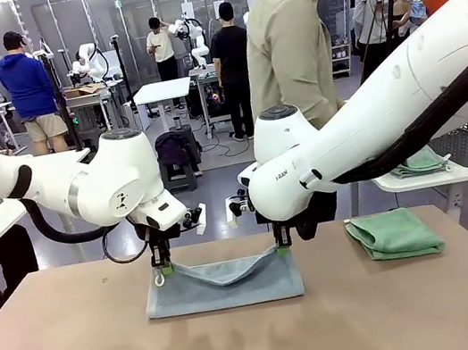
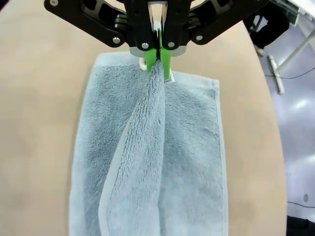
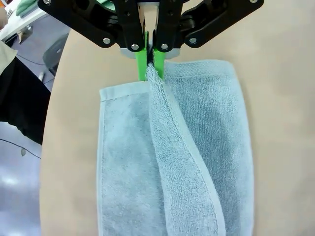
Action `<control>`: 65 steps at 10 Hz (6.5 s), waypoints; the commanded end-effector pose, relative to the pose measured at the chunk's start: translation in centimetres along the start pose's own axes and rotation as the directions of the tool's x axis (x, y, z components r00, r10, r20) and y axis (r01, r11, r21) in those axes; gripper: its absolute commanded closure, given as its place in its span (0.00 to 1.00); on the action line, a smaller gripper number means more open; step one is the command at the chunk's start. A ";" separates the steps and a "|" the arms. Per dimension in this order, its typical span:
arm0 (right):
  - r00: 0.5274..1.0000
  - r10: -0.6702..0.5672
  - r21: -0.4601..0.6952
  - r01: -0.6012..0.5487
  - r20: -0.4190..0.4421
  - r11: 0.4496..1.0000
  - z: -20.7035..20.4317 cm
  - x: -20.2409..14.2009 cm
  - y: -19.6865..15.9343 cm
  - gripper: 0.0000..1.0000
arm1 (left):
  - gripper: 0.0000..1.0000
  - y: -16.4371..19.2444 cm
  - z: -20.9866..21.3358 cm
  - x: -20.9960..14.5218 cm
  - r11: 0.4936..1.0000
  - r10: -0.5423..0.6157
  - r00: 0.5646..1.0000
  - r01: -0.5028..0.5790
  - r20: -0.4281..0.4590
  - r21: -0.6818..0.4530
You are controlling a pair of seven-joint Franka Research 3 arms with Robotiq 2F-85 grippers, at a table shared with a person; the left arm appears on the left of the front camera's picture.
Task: Fold the towels and place them in the basket.
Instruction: When a person lays out a Towel with hook on the table, fold it in half twice.
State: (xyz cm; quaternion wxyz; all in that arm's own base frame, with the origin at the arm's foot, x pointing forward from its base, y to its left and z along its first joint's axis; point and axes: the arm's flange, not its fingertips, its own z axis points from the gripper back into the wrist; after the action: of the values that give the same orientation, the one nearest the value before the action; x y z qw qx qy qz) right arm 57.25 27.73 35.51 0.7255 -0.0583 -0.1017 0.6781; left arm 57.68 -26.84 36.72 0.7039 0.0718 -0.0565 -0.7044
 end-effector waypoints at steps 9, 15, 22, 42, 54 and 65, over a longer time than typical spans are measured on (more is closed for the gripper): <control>1.000 -0.010 -0.047 0.012 0.025 0.999 -5.5 -1.7 -4.6 0.94 | 0.94 5.0 -5.3 -0.5 0.998 0.042 0.999 -0.042 0.002 -0.041; 0.998 -0.016 -0.197 0.028 0.062 0.980 -2.8 -3.4 -5.1 0.53 | 0.37 5.8 -3.8 -3.7 0.993 0.078 0.996 -0.082 0.050 0.079; 0.860 -0.487 0.080 0.480 0.155 0.873 13.7 -6.3 1.1 0.33 | 0.20 0.7 11.0 -12.1 0.988 0.147 0.917 -0.121 0.370 -0.094; 0.229 -0.973 0.225 0.948 0.009 0.226 9.6 -8.0 4.1 0.33 | 0.20 -1.5 -1.6 -24.6 0.982 0.190 0.301 -0.051 0.935 -0.184; -0.060 -0.998 0.155 0.986 -0.027 -0.064 -4.2 -4.4 -1.3 0.33 | 0.20 -1.5 -1.6 -24.6 0.982 0.190 0.301 -0.051 0.935 -0.184; -0.081 -0.996 0.072 0.994 -0.028 -0.083 -6.7 -3.6 -1.7 0.77 | 0.20 -1.5 -1.6 -24.6 0.982 0.190 0.301 -0.051 0.935 -0.184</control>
State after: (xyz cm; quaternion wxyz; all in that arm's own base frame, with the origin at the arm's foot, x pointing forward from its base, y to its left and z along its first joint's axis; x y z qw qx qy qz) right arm 59.72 23.64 29.34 0.9901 0.0902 -0.0946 -0.0512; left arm 56.55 -2.24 35.32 0.5909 -0.4014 -0.4207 -0.5592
